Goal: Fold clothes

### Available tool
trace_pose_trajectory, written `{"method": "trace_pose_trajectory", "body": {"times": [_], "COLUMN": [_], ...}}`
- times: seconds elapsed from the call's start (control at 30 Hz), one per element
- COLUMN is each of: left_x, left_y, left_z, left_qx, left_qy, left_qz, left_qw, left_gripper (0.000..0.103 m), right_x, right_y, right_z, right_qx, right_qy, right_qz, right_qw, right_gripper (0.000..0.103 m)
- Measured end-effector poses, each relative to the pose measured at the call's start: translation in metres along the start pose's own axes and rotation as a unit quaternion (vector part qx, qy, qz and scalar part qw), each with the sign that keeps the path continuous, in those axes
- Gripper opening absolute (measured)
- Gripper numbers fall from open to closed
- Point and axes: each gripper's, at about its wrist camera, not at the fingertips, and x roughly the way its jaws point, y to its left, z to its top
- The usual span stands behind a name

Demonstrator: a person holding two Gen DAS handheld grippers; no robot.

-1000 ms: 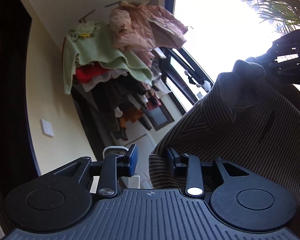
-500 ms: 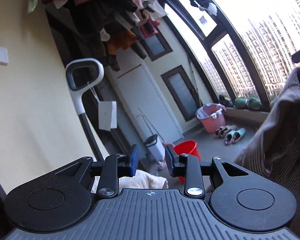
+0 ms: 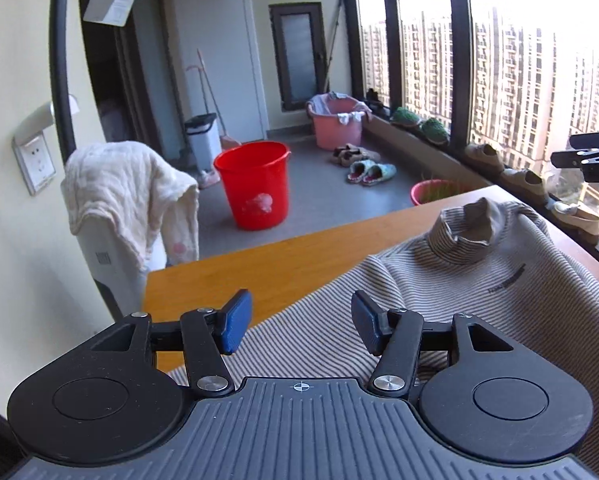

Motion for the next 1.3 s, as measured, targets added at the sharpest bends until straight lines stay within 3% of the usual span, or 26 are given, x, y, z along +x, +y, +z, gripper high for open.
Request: {"method": "trace_pose_trajectory", "body": {"times": [0.1, 0.23, 0.33, 0.4, 0.47, 0.7, 0.87, 0.97, 1.07, 1.13, 1.2, 1.3], "left_x": [0.020, 0.051, 0.070, 0.076, 0.080, 0.098, 0.106, 0.097, 0.078, 0.052, 0.025, 0.005], "left_y": [-0.017, -0.042, -0.056, -0.053, -0.042, 0.002, 0.042, 0.055, 0.047, 0.041, 0.032, 0.008], "left_z": [-0.009, -0.020, -0.030, -0.031, -0.030, -0.022, -0.015, -0.017, -0.020, -0.026, -0.032, -0.044], "left_qx": [-0.027, -0.013, -0.011, -0.009, -0.019, -0.044, -0.065, -0.086, -0.088, -0.096, -0.104, -0.102], "left_qy": [0.030, 0.045, 0.056, 0.050, 0.051, 0.051, 0.044, 0.037, 0.031, 0.021, 0.010, 0.013], "left_qz": [-0.051, -0.060, -0.040, -0.021, -0.012, 0.048, 0.093, 0.078, 0.067, 0.034, -0.009, -0.080], "left_qw": [0.9979, 0.9971, 0.9976, 0.9985, 0.9984, 0.9965, 0.9926, 0.9926, 0.9934, 0.9946, 0.9945, 0.9915], "left_gripper": [0.062, 0.060, 0.049, 0.036, 0.031, 0.032, 0.037, 0.039, 0.038, 0.039, 0.041, 0.048], "right_x": [-0.002, 0.005, 0.016, 0.028, 0.042, 0.086, 0.080, 0.063, 0.033, 0.019, 0.017, 0.030], "right_y": [0.006, 0.023, 0.035, 0.042, 0.048, 0.062, 0.041, 0.026, 0.020, 0.020, 0.018, 0.012], "right_z": [-0.026, -0.055, -0.060, -0.057, -0.052, -0.029, -0.038, -0.059, -0.072, -0.077, -0.079, -0.081], "right_qx": [0.007, 0.007, 0.016, 0.013, 0.016, 0.032, 0.036, 0.016, -0.020, -0.047, -0.054, -0.026], "right_qy": [0.038, 0.081, 0.090, 0.092, 0.091, 0.085, 0.107, 0.104, 0.071, 0.050, 0.054, 0.075], "right_qz": [0.032, 0.063, 0.085, 0.098, 0.108, 0.111, 0.078, 0.044, 0.017, 0.007, 0.007, 0.022], "right_qw": [0.999, 0.995, 0.992, 0.991, 0.990, 0.990, 0.991, 0.993, 0.997, 0.998, 0.997, 0.997], "right_gripper": [0.051, 0.051, 0.049, 0.034, 0.030, 0.030, 0.037, 0.037, 0.037, 0.038, 0.046, 0.046]}}
